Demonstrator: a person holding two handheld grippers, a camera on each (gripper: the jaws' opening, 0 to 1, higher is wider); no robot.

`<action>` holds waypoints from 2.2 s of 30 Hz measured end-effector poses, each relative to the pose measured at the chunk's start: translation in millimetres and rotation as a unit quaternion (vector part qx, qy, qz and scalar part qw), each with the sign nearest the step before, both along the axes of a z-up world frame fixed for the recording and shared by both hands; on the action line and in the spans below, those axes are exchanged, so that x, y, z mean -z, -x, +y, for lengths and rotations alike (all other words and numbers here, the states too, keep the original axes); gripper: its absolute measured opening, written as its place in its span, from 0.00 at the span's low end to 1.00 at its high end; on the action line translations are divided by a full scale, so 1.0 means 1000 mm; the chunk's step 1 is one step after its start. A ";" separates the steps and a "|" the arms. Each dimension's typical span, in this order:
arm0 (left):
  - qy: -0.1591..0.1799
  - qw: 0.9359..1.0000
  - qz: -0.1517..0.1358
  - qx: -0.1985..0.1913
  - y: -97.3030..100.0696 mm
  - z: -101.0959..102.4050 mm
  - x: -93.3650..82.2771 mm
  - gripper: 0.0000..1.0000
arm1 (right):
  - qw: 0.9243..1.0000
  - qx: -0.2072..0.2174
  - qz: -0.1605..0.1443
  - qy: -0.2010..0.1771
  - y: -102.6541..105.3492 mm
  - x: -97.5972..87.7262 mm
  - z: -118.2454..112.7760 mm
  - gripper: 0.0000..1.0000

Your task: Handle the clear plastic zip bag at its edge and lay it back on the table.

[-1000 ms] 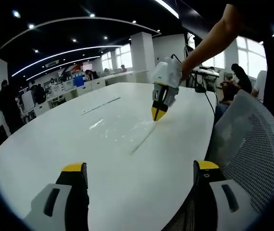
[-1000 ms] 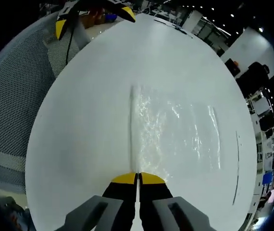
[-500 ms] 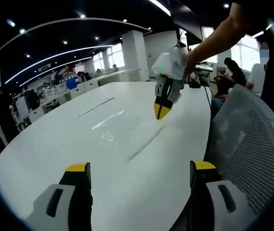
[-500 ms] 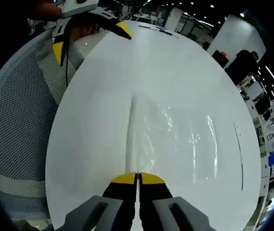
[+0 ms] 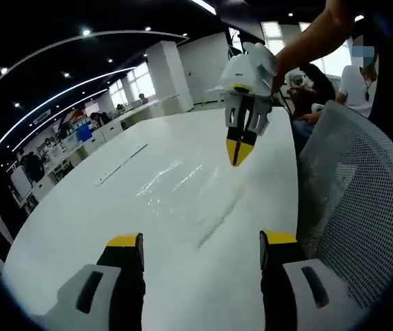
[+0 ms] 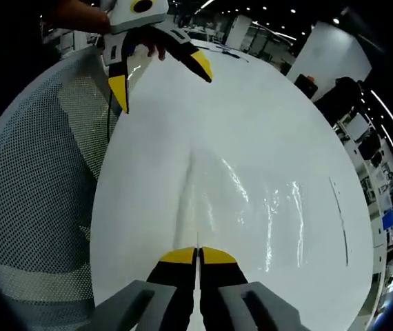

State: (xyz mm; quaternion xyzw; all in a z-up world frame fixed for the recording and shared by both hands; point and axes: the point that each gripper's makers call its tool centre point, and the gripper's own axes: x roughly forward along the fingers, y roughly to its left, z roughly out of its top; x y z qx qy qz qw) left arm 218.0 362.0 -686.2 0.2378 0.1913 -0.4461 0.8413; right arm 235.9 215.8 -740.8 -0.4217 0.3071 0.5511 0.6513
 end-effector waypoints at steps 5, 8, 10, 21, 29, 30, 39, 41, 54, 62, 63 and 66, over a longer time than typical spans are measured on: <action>-0.009 1.000 -0.013 0.013 -0.007 -0.002 -0.005 0.58 | 1.000 0.002 -0.005 -0.006 0.009 -0.007 0.001 0.00; -0.012 1.000 -0.017 0.017 -0.011 -0.002 -0.006 0.57 | 1.000 0.002 -0.008 -0.011 0.011 -0.008 0.001 0.00; -0.016 0.999 -0.021 0.023 -0.013 -0.003 -0.007 0.56 | 1.000 0.001 -0.009 -0.013 0.014 -0.010 0.002 0.00; -0.061 0.994 -0.034 0.080 -0.012 -0.014 -0.001 0.49 | 0.999 0.007 -0.018 -0.029 0.021 -0.017 0.002 0.00; -0.092 0.988 -0.015 0.120 -0.008 -0.017 0.019 0.35 | 0.999 0.012 -0.018 -0.043 0.027 -0.023 0.003 0.00; -0.093 0.988 -0.013 0.122 -0.008 -0.017 0.021 0.31 | 0.999 0.012 -0.018 -0.045 0.028 -0.025 0.003 0.00; -0.131 0.979 -0.003 0.154 -0.014 -0.020 0.042 0.25 | 0.998 0.015 -0.015 -0.059 0.033 -0.031 0.005 0.00; -0.137 0.978 -0.002 0.159 -0.015 -0.022 0.044 0.23 | 0.998 0.016 -0.014 -0.061 0.034 -0.032 0.006 0.00; -0.195 0.955 -0.010 0.221 -0.012 -0.034 0.068 0.00 | 0.997 0.033 -0.011 -0.069 0.035 -0.034 0.002 0.00; -0.194 0.955 -0.033 0.223 -0.002 -0.042 0.056 0.00 | 0.998 0.038 -0.024 -0.050 0.037 -0.025 -0.004 0.11; -0.195 0.954 -0.034 0.223 -0.001 -0.042 0.056 0.00 | 0.998 0.035 -0.024 -0.051 0.038 -0.025 -0.002 0.11; -0.196 0.954 -0.035 0.225 0.003 -0.044 0.053 0.00 | 0.997 0.025 -0.032 -0.058 0.040 -0.029 0.011 0.13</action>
